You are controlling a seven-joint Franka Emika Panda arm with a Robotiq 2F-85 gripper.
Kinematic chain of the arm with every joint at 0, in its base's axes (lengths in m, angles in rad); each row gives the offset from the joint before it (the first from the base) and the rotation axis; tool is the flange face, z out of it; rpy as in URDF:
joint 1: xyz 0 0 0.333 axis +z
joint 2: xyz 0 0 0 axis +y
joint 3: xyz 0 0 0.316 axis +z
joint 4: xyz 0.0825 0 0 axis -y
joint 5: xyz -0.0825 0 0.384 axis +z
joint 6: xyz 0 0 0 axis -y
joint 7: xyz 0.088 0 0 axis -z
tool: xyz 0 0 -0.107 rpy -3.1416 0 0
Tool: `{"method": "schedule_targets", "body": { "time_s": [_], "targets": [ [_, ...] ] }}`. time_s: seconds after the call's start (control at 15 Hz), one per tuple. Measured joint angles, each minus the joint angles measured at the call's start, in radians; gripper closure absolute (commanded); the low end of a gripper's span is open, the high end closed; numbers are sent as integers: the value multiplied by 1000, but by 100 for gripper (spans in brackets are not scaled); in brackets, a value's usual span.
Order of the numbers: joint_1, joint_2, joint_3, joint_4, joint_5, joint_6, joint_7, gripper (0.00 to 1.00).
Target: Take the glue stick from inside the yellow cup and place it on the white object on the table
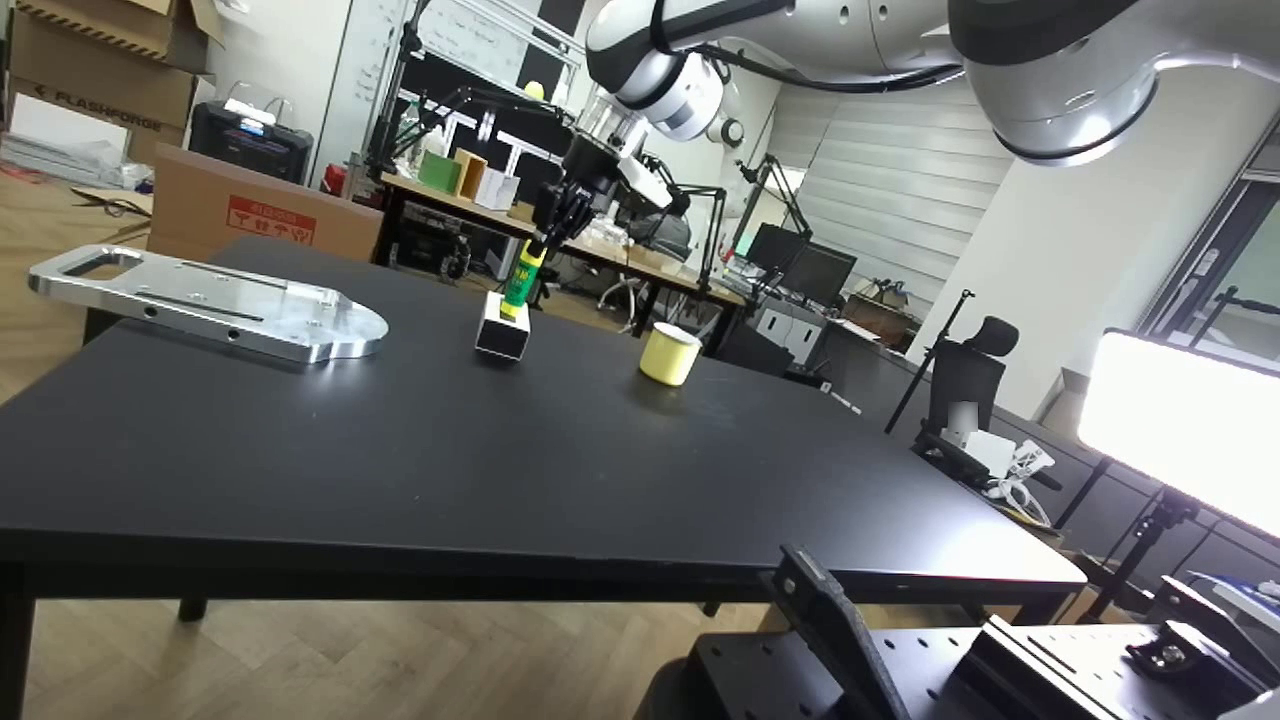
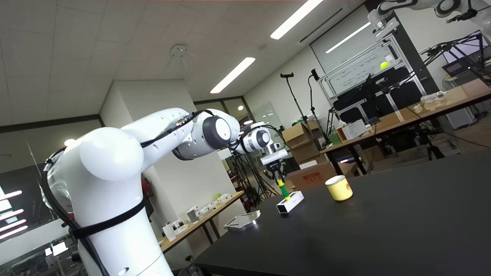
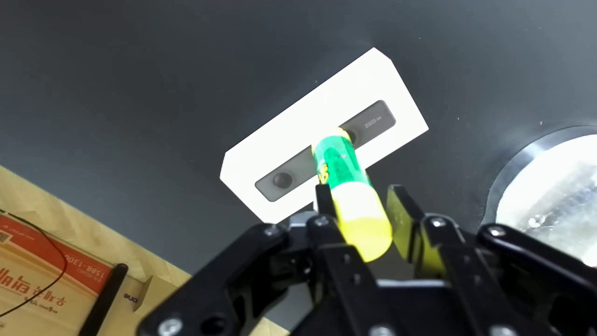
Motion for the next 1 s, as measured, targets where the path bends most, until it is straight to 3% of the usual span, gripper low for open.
{"method": "schedule_targets", "body": {
  "time_s": [0.07, 0.13, 0.27, 0.6, 1.0],
  "targets": [
    [-1, -1, 2, -3, 1, 6, -4, 91],
    [-2, -2, 4, -5, 1, 9, -6, 42],
    [-5, -5, 9, -13, 2, 14, -7, 36],
    [-8, -20, 15, -31, 2, 24, -8, 2],
    [-10, -81, 15, -71, 2, 37, -7, 0]
  ]
}}
